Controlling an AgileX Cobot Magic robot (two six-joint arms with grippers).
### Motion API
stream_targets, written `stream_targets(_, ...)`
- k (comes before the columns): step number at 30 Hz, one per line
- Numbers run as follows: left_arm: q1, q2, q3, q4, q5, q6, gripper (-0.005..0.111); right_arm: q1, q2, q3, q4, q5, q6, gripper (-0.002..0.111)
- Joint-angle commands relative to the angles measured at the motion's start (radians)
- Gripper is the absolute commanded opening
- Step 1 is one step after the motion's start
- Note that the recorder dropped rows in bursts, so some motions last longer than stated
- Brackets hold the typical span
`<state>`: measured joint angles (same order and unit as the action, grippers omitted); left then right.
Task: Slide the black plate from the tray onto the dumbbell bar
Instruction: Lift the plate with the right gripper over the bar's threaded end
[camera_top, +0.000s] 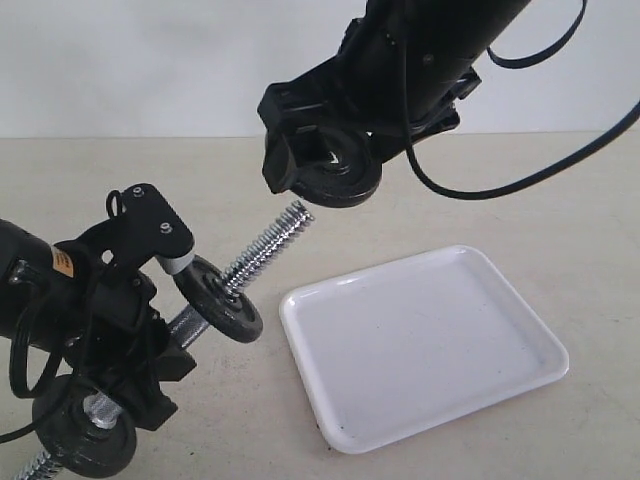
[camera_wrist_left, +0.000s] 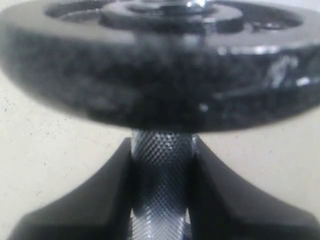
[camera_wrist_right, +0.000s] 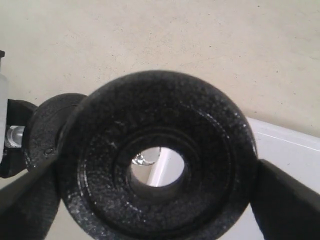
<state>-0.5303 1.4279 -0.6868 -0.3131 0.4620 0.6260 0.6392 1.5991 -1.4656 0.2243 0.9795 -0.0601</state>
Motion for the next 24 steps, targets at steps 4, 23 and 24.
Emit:
stream_targets(4, -0.005, -0.055, -0.032, -0.061, -0.121, 0.042, 0.004, -0.001, -0.019, -0.023, 0.031, -0.012, -0.01, 0.0)
stream_targets(23, -0.005, -0.128, -0.032, -0.251, -0.121, 0.258, 0.004, -0.001, -0.019, -0.023, 0.05, 0.03, -0.02, 0.0)
stream_targets(24, -0.005, -0.128, -0.032, -0.251, -0.121, 0.258, 0.004, -0.001, -0.019, -0.023, 0.046, 0.033, -0.02, 0.0)
